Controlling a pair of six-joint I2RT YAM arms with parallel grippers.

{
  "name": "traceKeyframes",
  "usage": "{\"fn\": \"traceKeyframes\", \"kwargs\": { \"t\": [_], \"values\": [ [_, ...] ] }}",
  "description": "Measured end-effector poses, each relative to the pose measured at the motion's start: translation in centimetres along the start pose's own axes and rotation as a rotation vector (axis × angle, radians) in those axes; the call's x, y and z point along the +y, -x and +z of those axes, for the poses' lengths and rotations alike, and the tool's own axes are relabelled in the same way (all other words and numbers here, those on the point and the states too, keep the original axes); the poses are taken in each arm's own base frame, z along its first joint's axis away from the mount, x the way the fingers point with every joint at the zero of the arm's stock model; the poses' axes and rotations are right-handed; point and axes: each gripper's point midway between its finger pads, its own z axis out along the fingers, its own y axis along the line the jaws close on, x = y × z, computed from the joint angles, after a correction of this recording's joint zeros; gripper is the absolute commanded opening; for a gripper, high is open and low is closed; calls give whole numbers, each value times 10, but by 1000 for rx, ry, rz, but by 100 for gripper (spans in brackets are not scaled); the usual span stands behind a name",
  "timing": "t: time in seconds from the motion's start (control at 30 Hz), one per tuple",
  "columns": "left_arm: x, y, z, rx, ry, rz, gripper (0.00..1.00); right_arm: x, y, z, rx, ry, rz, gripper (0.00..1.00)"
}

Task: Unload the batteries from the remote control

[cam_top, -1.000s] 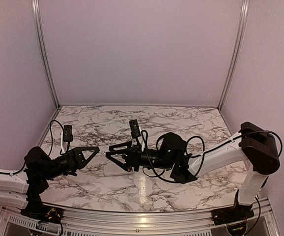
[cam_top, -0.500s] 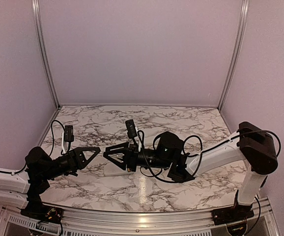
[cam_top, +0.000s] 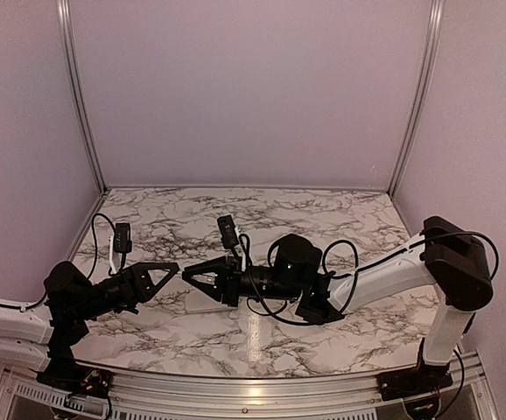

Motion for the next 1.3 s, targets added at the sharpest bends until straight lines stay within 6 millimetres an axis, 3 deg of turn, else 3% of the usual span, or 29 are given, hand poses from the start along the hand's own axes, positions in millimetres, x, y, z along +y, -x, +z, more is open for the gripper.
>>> {"fn": "traceKeyframes", "kwargs": {
  "t": [0.2,0.37,0.53,0.7,0.83,0.93,1.07,1.3],
  "values": [
    [-2,0,0,2,-8,-5,0,1,0,0,3,8,-3,11],
    [-2,-1,0,4,-8,-14,0,2,-1,0,5,10,-5,0],
    [-1,0,0,-2,-8,-17,0,1,1,1,6,6,-4,0],
    [4,1,0,-10,21,-19,27,-3,0,1,16,-22,-4,0],
    [18,3,-3,-26,98,-1,64,-17,-13,-2,75,-120,7,0],
    [28,5,-7,-38,161,21,82,-27,-16,-9,111,-208,0,0],
    [44,7,-13,-48,268,44,98,-32,-5,-22,120,-311,-37,0],
    [67,12,-20,-48,427,83,99,-36,20,-42,108,-458,-101,0]
  ]
}}
